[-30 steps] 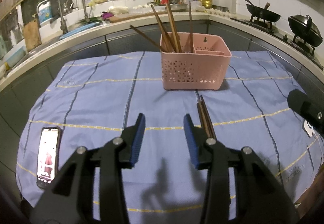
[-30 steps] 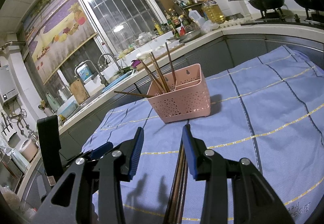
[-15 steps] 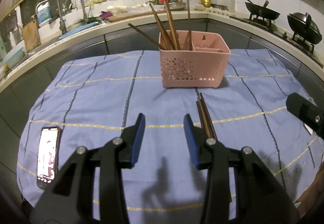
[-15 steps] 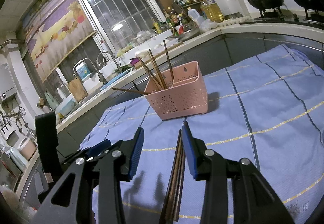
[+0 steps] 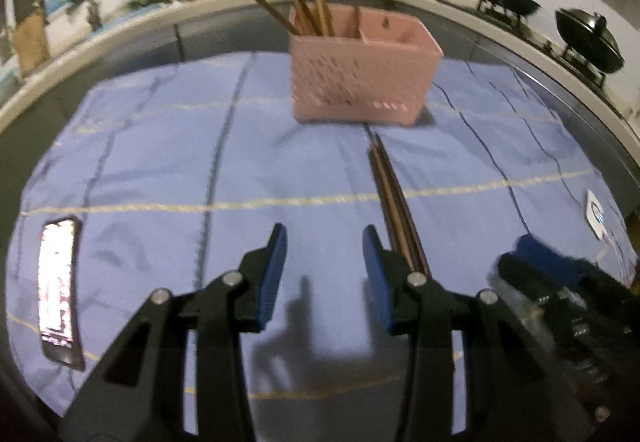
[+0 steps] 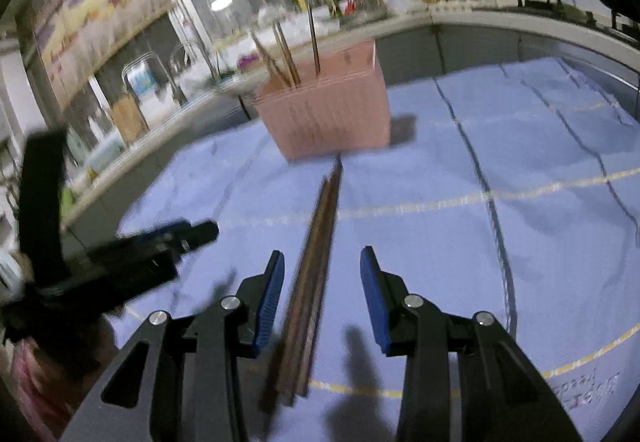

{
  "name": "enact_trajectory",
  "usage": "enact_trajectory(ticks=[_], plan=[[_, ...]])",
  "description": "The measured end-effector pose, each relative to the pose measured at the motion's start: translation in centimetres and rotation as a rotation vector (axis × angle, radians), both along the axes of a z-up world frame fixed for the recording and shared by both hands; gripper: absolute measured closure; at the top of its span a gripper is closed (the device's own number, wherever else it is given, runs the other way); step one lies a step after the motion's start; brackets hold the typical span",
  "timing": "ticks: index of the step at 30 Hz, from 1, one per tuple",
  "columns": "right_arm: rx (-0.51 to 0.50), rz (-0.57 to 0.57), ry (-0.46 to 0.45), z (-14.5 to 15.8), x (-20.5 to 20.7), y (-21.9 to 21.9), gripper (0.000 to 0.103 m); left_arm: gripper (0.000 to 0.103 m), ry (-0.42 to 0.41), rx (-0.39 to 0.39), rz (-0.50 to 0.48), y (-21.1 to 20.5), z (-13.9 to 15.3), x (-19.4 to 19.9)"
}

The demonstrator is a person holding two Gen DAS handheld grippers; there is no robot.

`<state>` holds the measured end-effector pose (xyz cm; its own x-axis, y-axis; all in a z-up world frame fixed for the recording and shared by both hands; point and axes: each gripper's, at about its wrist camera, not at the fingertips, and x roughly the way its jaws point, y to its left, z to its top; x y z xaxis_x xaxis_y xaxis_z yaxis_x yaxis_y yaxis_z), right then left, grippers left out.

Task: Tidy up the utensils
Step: 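Lower the left tool onto a brown chopstick and close it while the right tool grasps another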

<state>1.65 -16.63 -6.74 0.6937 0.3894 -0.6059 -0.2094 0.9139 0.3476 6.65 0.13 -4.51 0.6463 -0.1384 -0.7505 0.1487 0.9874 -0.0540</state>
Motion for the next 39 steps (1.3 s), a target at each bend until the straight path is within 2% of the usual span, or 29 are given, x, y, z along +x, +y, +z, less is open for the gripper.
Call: enact_trajectory(ticks=[9,12,20,24,29,31,32,33,34,39], plan=[[-0.202,0.105,0.104,-4.0,0.2,3.5,0.072,0.066,0.073,-0.005,-0.093,-2.0,-2.6,0.2],[-0.271,0.092,0.074,-4.0,0.1,3.8,0.072,0.066,0.095,-0.015,-0.105,-2.4,-3.2,0.4],[-0.263,0.072,0.078,-3.7,0.0,2.6,0.075,0.066,0.117,-0.005,-0.13,-3.7,-4.3,0.8],[-0.265,0.064,0.074,-3.7,0.4,2.5,0.087,0.066,0.139,0.013,-0.121,-4.3,-5.3,1.3],[-0.242,0.047,0.078,-3.9,0.4,1.9,0.091,0.066,0.111,0.052,-0.12,-5.0,-5.5,1.4],[-0.234,0.051,0.079,-3.9,0.4,1.9,0.095,0.069,0.087,0.09,-0.114,-5.4,-5.6,1.5],[-0.233,0.056,0.079,-3.9,0.3,1.9,0.097,0.076,0.076,0.108,-0.111,-5.6,-5.7,1.6],[-0.236,0.06,0.078,-3.9,0.3,1.9,0.097,0.088,0.073,0.107,-0.119,-5.8,-5.6,1.7],[-0.239,0.064,0.079,-3.9,0.3,1.9,0.097,0.094,0.08,0.096,-0.128,-5.7,-5.6,1.8],[-0.236,0.049,0.097,-4.0,-0.9,0.1,0.097,0.097,0.095,0.101,-0.128,-4.3,-5.5,1.1]])
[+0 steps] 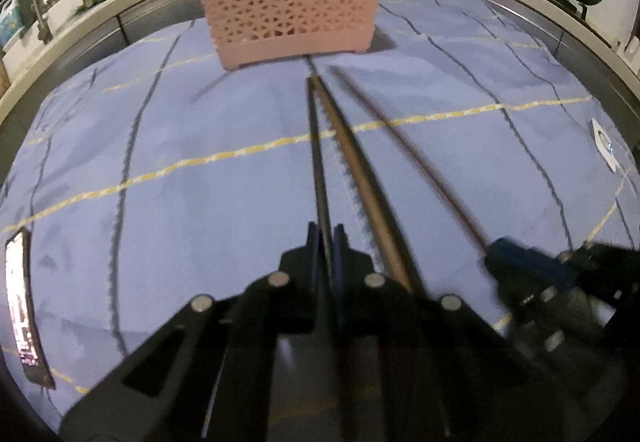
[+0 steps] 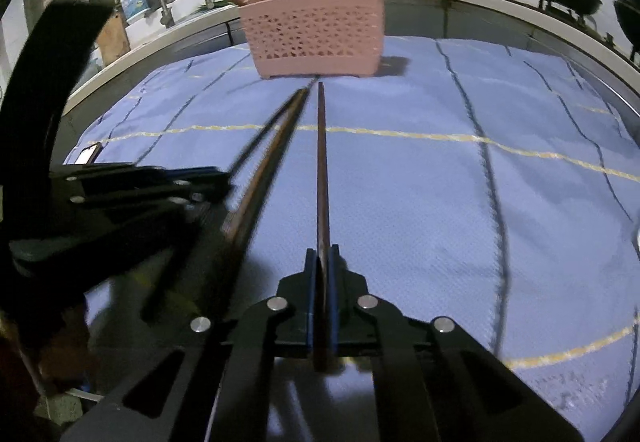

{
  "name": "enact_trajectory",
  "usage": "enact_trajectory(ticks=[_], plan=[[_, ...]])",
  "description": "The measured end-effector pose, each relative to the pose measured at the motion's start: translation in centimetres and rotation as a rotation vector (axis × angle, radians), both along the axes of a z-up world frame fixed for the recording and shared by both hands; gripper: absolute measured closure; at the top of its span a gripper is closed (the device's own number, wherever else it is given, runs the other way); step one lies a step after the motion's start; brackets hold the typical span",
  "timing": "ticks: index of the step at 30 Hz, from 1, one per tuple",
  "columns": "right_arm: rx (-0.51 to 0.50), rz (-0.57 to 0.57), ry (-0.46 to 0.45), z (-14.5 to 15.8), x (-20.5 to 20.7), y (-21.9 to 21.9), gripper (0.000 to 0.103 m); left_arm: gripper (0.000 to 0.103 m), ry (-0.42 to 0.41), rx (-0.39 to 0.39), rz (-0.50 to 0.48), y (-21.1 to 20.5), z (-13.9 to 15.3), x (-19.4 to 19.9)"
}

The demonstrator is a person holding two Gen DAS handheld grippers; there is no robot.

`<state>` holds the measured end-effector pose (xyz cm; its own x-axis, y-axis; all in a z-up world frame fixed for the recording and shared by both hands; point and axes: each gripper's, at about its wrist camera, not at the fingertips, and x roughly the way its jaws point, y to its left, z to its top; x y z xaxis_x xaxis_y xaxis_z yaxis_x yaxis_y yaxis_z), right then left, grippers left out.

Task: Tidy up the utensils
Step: 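Lower the left tool onto a brown chopstick and close it while the right tool grasps another, then lift the left tool's chopstick upright over the basket while the right tool carries its own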

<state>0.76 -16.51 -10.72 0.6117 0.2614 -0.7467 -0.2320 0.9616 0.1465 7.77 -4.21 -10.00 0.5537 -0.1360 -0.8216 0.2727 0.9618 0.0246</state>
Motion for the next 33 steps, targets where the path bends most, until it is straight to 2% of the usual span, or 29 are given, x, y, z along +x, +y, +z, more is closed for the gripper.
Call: enact_trajectory(ticks=[3,6,9,14,19,20,21,24,26,29,33], plan=[[0.026,0.005,0.043,0.0,-1.4,-1.7,0.097,0.096,0.024,-0.007,0.0,1.5,0.0,-1.2],[0.063,0.019,0.073,-0.2,-2.4,-2.9,0.096,0.083,0.03,0.003,-0.009,2.5,0.0,-1.8],[0.054,0.046,0.095,0.1,-1.1,-2.5,0.096,0.08,0.016,0.035,-0.019,2.1,0.0,-0.6],[0.074,0.066,0.133,0.5,4.2,-1.4,0.095,0.081,0.006,0.056,-0.024,1.3,0.3,2.6],[0.068,0.061,0.137,1.0,10.9,0.3,0.095,0.08,0.006,0.026,-0.027,0.9,0.5,6.3],[0.074,0.066,0.132,1.0,11.8,0.6,0.095,0.082,0.007,0.01,-0.027,1.0,0.5,7.0],[0.083,0.074,0.128,1.0,12.6,0.9,0.095,0.094,0.003,-0.003,-0.029,0.9,0.5,7.6],[0.09,0.079,0.109,0.9,14.6,1.7,0.098,0.098,0.015,-0.029,-0.032,0.7,0.6,8.9],[0.143,0.07,0.123,1.2,15.1,1.4,0.098,0.098,0.017,-0.058,-0.036,0.9,1.3,9.1],[0.202,0.064,0.038,4.0,13.8,0.2,0.098,0.098,-0.078,-0.104,-0.041,1.9,4.8,7.8],[0.257,0.063,-0.152,9.2,10.1,-1.6,0.098,0.098,-0.216,-0.199,-0.037,3.7,11.0,4.7]])
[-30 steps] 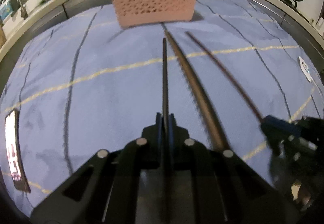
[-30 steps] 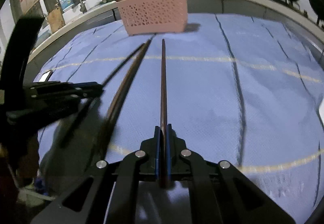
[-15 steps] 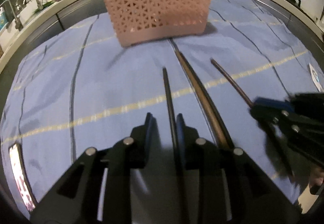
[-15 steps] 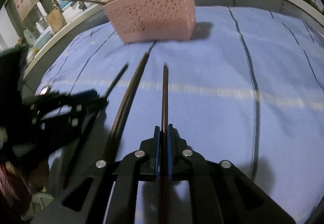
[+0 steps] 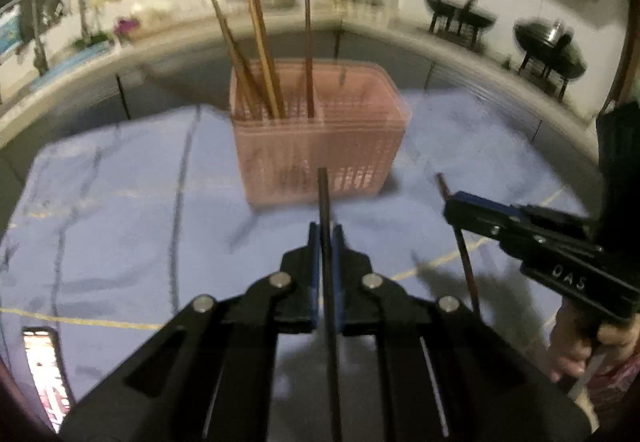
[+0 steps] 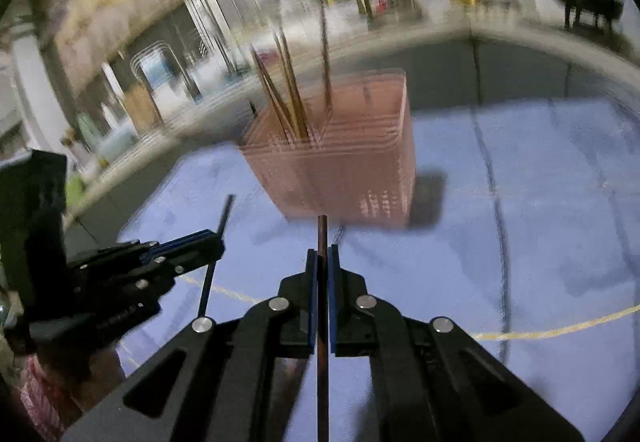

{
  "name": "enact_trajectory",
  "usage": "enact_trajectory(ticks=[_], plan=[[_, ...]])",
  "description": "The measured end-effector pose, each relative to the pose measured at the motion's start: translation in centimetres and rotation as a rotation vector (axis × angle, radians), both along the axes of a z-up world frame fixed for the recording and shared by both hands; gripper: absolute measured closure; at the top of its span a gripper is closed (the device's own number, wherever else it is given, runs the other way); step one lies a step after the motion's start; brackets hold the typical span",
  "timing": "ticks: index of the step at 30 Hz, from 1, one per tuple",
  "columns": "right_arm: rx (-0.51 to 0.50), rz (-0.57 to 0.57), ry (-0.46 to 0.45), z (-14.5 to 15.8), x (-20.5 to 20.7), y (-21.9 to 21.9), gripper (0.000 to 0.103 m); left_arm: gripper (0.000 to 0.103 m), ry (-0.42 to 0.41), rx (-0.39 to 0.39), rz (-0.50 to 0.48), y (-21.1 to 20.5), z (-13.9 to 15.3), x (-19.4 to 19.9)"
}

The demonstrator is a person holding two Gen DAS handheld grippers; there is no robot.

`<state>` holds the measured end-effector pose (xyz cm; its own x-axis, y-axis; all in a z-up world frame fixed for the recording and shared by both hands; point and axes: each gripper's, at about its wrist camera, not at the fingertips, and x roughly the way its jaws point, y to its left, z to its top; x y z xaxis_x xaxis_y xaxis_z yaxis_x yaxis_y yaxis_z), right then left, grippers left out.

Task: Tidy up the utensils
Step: 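Lift the left tool's chopstick upright over the basket while the right tool carries its own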

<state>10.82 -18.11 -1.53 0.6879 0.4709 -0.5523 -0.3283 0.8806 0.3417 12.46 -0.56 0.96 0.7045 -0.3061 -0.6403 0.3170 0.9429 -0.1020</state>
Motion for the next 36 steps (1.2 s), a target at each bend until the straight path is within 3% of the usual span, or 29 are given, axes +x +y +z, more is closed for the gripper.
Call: enact_trajectory(ticks=[3,7,14,18,24,29,33,36], plan=[[0.028,-0.025,-0.13,3.2,-3.0,-1.0,0.098,0.098,-0.093,-0.029,-0.003,0.6,3.2,-2.6],[0.044,-0.055,-0.239,5.3,-6.1,-2.0,0.098,0.098,-0.15,-0.027,-0.01,0.4,5.1,-4.9],[0.033,-0.08,-0.27,5.7,-7.3,-1.8,0.098,0.098,-0.168,0.008,-0.016,0.0,5.2,-6.5],[0.057,-0.058,-0.255,7.2,-6.6,-1.9,0.098,0.098,-0.201,-0.001,-0.031,0.2,7.5,-6.3],[0.115,-0.055,-0.334,13.2,-2.4,-1.7,0.098,0.098,-0.335,-0.018,-0.006,0.4,14.1,-3.7],[0.104,-0.092,-0.443,18.0,3.1,0.0,0.098,0.098,-0.42,-0.036,0.069,-0.2,18.8,1.6],[0.084,-0.112,-0.496,19.2,7.3,1.4,0.098,0.098,-0.433,-0.034,0.11,-0.6,19.3,5.5],[0.052,-0.102,-0.498,18.1,9.9,2.3,0.098,0.098,-0.383,-0.034,0.12,-0.8,17.6,8.8]])
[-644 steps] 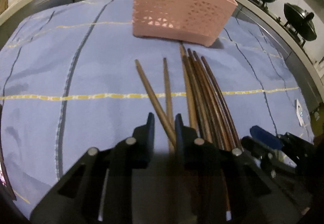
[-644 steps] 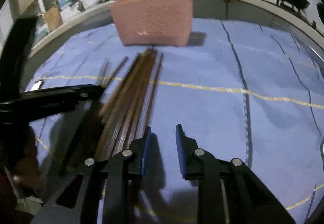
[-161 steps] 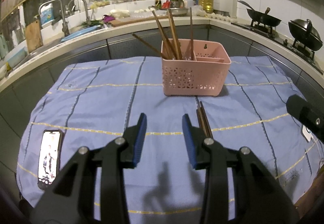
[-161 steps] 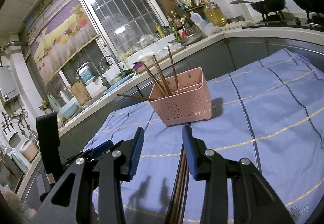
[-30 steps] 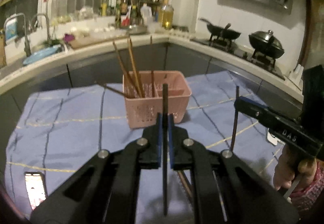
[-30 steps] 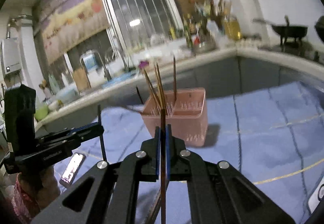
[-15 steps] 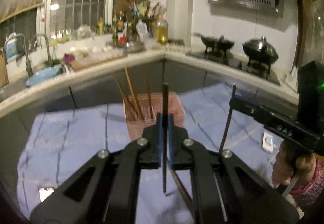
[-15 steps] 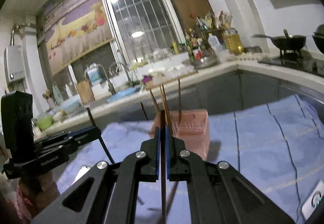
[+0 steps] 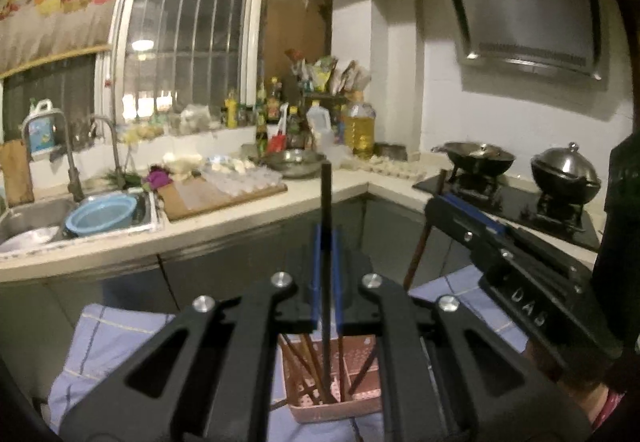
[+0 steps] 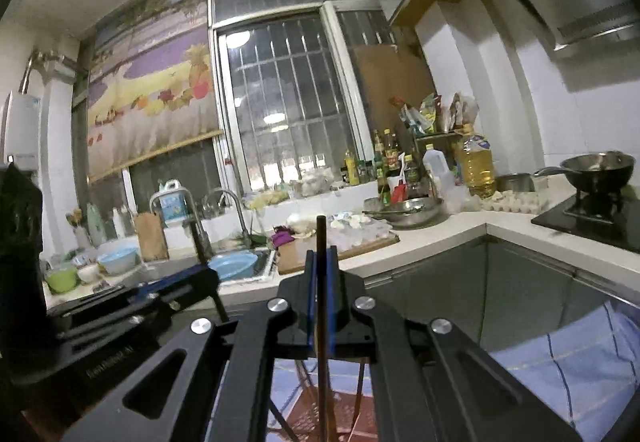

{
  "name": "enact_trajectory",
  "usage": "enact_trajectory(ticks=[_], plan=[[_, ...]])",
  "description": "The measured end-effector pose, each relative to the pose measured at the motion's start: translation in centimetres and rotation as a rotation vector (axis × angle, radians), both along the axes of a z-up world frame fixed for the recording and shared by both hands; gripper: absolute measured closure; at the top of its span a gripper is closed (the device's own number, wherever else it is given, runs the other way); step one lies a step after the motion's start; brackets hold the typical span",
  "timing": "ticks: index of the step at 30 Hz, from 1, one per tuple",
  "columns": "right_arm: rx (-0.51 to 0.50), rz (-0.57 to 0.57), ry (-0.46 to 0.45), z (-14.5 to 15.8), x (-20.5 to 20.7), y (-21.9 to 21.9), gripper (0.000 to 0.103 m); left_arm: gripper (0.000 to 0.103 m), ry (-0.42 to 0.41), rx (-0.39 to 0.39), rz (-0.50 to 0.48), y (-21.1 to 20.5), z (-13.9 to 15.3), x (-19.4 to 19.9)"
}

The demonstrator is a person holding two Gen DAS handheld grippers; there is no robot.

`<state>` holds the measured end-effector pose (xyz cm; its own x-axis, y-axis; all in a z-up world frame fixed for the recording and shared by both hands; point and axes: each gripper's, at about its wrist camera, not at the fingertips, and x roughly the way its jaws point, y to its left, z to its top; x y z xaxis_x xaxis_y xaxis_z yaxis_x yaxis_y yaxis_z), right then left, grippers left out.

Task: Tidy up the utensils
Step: 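Lift the left tool's chopstick upright over the basket while the right tool carries its own, then open the left tool over the basket while the right tool releases its chopstick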

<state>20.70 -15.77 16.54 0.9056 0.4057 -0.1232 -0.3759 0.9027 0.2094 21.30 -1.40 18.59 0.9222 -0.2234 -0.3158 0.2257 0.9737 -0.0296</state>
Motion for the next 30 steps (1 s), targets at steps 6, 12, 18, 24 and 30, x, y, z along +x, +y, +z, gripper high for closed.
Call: enact_trajectory(ticks=[6,12,18,24,30], plan=[[-0.045,0.034,0.109,-5.4,3.3,1.2,0.098,0.098,0.113,0.019,-0.012,-0.4,-5.1,3.3],[0.034,0.089,0.273,-9.1,4.3,0.6,0.096,0.085,0.194,0.05,0.005,-0.9,-8.1,3.7],[0.085,0.088,0.213,-5.6,0.9,-0.4,0.066,0.078,0.082,-0.005,0.015,0.1,-3.4,-0.2],[0.124,0.1,0.09,-1.7,-5.9,-1.9,0.063,0.077,-0.041,-0.059,-0.014,1.3,0.5,-7.0],[0.136,0.05,0.146,-7.2,-13.3,-3.7,0.063,0.066,-0.025,0.026,0.043,1.4,-4.8,-13.7]])
